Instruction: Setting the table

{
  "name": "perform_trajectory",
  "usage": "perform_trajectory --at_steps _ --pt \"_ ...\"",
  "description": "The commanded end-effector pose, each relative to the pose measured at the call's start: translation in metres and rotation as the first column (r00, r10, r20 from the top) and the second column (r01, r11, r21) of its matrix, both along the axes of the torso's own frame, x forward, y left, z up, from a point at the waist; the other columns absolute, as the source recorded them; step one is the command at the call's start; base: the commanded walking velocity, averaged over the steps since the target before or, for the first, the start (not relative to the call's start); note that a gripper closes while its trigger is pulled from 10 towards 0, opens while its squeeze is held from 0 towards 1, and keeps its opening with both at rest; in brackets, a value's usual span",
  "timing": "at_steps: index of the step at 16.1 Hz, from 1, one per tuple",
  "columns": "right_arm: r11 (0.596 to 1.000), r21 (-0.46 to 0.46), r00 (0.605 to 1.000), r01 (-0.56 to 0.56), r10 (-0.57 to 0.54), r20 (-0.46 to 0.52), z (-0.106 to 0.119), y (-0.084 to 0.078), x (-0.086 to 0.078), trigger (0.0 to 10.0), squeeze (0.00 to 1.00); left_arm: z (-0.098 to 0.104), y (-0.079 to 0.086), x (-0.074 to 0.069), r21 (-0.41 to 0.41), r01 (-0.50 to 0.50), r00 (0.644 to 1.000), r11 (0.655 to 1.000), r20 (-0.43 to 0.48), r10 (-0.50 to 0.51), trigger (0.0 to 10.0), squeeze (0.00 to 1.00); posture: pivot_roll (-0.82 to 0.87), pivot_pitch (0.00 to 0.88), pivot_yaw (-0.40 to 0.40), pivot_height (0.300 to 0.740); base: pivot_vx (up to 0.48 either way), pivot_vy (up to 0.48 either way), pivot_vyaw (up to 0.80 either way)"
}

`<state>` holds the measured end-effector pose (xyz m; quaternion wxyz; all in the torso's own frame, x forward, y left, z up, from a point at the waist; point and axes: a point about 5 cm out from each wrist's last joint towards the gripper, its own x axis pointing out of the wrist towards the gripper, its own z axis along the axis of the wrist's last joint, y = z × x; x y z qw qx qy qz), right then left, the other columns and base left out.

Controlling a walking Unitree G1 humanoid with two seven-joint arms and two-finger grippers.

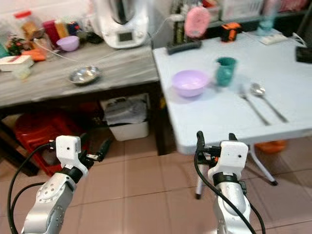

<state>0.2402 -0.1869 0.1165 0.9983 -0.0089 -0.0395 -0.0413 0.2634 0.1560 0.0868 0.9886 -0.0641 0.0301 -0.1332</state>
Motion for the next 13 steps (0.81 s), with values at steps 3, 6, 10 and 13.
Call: perform_trajectory --at_steps 3,6,10,13 --pt "1.000 -0.003 1.000 0.000 0.000 0.006 0.0018 0.0004 0.0016 10.0 0.00 -0.0008 0.0011 -0.0012 0.006 -0.002 1.000 1.000 -0.008 0.002 10.0 0.00 -0.07 0.000 0.142 0.740 0.000 -0.334 0.00" --pt "1.000 0.000 1.000 -0.003 0.003 -0.008 -0.0018 0.0023 -0.0006 10.0 0.00 -0.0026 0.0010 -0.0024 0.010 -0.004 1.000 1.000 -0.014 0.004 10.0 0.00 -0.07 0.000 0.142 0.740 0.000 -0.370 0.00" --pt "1.000 0.001 1.000 -0.008 0.008 -0.010 -0.0022 0.0037 -0.0003 10.0 0.00 -0.0011 0.0009 -0.0024 0.004 0.000 1.000 1.000 0.002 0.000 10.0 0.00 -0.07 0.000 0.141 0.740 0.000 -0.062 0.00" --pt "1.000 -0.010 1.000 -0.011 0.011 -0.006 -0.0015 0.0039 -0.0005 10.0 0.00 0.0016 -0.0036 -0.0041 -0.008 0.050 0.999 0.999 0.015 -0.050 10.0 0.00 -0.08 0.000 0.144 0.740 0.000 0.000 0.00"
